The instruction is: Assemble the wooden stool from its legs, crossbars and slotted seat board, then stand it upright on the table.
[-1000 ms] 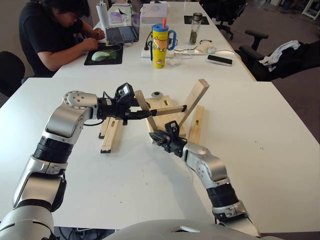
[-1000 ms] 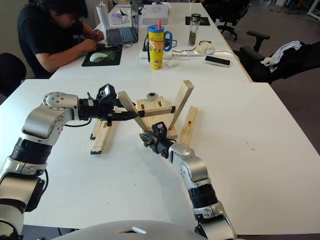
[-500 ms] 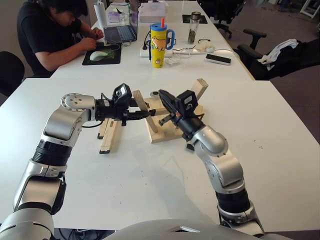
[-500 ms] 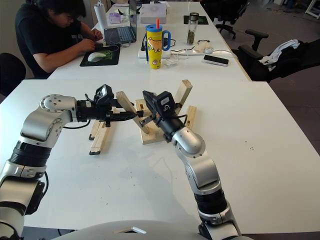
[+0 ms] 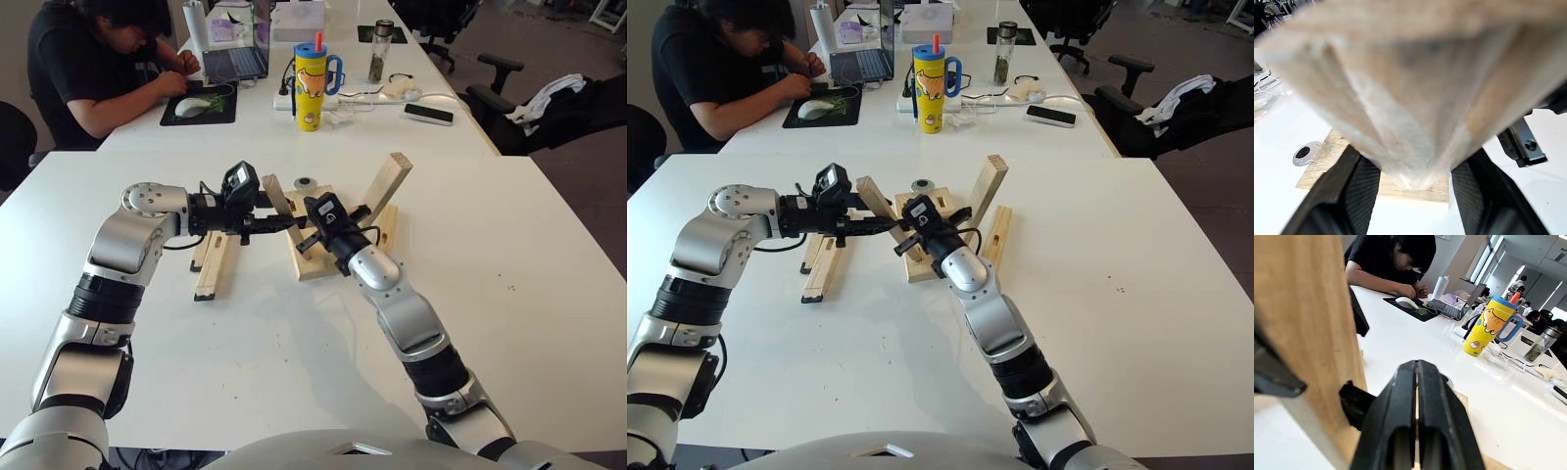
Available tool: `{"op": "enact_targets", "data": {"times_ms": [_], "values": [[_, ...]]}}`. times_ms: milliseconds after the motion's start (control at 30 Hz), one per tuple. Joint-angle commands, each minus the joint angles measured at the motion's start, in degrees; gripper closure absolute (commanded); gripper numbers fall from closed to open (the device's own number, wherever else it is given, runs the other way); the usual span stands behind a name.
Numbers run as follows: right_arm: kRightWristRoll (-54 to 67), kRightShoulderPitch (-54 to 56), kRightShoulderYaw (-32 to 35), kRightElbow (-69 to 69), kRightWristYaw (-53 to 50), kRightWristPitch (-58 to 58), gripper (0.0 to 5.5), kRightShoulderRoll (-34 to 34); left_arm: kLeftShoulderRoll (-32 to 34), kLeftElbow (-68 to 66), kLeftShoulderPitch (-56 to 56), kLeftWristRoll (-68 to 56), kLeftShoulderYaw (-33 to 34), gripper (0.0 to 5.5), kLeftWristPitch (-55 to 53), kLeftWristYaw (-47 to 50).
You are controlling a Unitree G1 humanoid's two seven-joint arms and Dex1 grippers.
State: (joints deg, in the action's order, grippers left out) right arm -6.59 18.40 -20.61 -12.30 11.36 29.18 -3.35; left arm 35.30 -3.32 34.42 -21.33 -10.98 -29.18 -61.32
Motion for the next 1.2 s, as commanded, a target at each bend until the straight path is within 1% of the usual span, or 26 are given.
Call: {"op": "enact_targets", "data": {"times_ms": [33, 133, 233, 333, 433, 567, 667, 733, 867, 933, 1033, 1200], "values": [[4.99, -1.65, 5.36, -2.07, -0.56, -7.88, 5.5, 2.78, -1.37, -1.43, -4.49, 0.56, -3.11, 3.47, -3.25, -1.01], [4.06, -3.03, 4.92, -6.07, 0.24, -14.95, 5.5, 1.15, -1.34, -1.12, -4.97, 0.54, -2.92, 3.47, -3.25, -0.8], [5.69, -9.6, 5.11, -9.59, 3.29, -18.39, 5.5, -1.96, -1.3, -1.7, -4.31, 0.55, -2.92, 3.47, -2.75, -1.46], [7.17, -16.34, 5.53, -10.1, 6.65, -19.86, 5.5, -5.87, -0.91, -2.72, -3.24, 0.49, -2.46, 3.47, -1.92, -2.6], [8.56, -19.19, 7.03, -6.55, 7.64, -19.79, 5.5, -7.06, -0.26, -3.5, -2.94, 0.52, -2.17, 3.47, -0.81, -3.87], [8.28, -16.39, 8.18, 1.13, 5.56, -18.25, 5.5, -4.66, -0.54, -5.38, -2.49, 1.47, -3.23, 3.47, 1.43, -5.68], [6.36, -12.66, 7.15, 8.02, 3.27, -13.83, 5.5, -2.31, -1.12, -8.66, -1.03, 3.04, -4.64, 3.47, 3.92, -7.27], [5.5, -11.65, 6.75, 10.01, 2.33, -11.16, 5.5, -1.52, -1.2, -10.24, -0.21, 3.88, -5.34, 3.47, 5.2, -8.18], [3.71, -9.65, 5.2, 13.13, 0.82, -2.28, 5.5, 0.19, -2.56, -16.59, 3.12, 5.4, -5.77, 3.47, 9.2, -9.78], [2.4, -9.2, 3.61, 13.15, 1.16, 3.81, 5.5, -0.35, -3.49, -17.88, 3.26, 4.66, -4.67, 3.47, 10.08, -9.44], [1.33, -9.32, 2.02, 13.1, 1.99, 8.87, 5.5, -1.24, -4.02, -16.93, 1.05, 3.24, -3.14, 3.47, 10.3, -8.57], [1.13, -10.11, 0.83, 12.18, 2.97, 11.92, 5.5, -2.16, -5.29, -13.65, -1.75, 1.07, 0.08, 3.47, 9.02, -5.24]]}}
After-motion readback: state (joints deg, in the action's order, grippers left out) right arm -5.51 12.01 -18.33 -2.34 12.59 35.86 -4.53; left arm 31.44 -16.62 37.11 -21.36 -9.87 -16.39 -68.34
